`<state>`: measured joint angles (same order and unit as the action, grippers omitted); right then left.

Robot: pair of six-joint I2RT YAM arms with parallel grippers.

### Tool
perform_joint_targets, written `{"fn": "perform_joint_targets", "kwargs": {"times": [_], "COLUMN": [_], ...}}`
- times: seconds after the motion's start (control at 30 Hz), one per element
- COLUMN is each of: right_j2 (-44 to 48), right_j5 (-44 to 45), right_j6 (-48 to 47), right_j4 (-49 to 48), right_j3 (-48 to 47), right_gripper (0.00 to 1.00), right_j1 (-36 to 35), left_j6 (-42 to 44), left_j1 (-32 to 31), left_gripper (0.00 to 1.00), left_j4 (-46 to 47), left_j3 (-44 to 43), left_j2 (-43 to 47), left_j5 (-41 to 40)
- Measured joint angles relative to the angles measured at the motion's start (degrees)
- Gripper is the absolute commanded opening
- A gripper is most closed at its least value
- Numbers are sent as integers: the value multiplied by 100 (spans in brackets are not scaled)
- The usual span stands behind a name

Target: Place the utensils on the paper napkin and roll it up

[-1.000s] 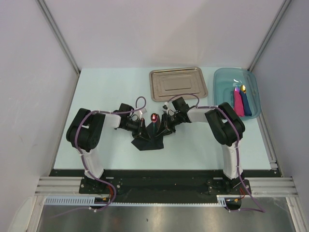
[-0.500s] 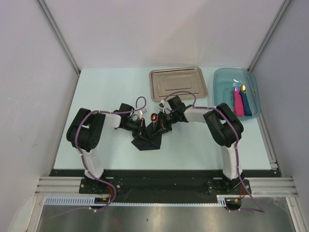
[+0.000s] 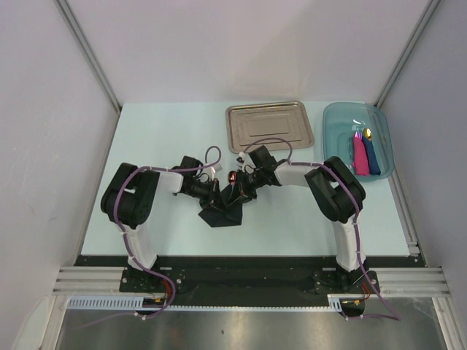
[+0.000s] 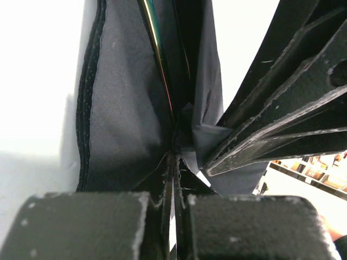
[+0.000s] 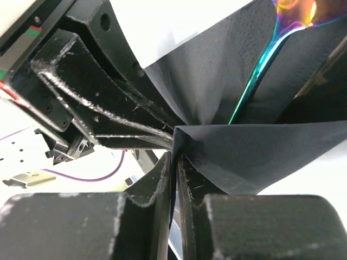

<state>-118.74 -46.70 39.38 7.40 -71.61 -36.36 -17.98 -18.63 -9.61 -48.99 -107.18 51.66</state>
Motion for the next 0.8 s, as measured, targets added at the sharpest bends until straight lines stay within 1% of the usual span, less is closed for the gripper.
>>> {"fn": "perform_joint_targets", "kwargs": {"times": [0.3, 0.37, 0.4, 0.43, 0.5, 0.53, 0.6, 0.63, 0.7, 0.77, 0.8], "right_j2": [-195, -214, -229, -249, -284, -299, -350, -389, -411, -413, -417], "right_j5": [79, 72, 57, 31, 7, 11, 42, 42, 7, -9, -13], "right_j6": [59, 96, 111, 122, 160, 170, 188, 219, 262, 273, 282], "right_j4": [-57, -74, -87, -105, -157, -177, -199, -205, -234, -251, -251], "right_j3": [-22, -22, -24, -28, -28, -28, -31, -31, -44, -72, -85], "right_gripper": [14, 15, 15, 16, 17, 19, 22, 25, 29, 32, 38], "right_j1": [-31, -31, -28, -26, -17, -17, -17, -17, -17, -17, -17], "left_j6": [0, 0, -2, -7, -26, -42, -61, -66, -87, -94, -94], "left_j1": [2, 2, 13, 26, 79, 107, 236, 308, 459, 595, 647], "left_gripper": [0, 2, 4, 10, 17, 22, 26, 30, 36, 40, 43], "left_j4": [-35, -44, -48, -52, -66, -61, -74, -83, -83, -83, -81], "left_j3": [-20, -22, -22, -20, -2, 22, 109, 144, 201, 254, 278], "left_j2": [0, 0, 0, 2, 24, 50, 192, 282, 468, 651, 732], "left_j5": [-24, -28, -28, -28, -44, -48, -42, -35, -15, 26, 74]}}
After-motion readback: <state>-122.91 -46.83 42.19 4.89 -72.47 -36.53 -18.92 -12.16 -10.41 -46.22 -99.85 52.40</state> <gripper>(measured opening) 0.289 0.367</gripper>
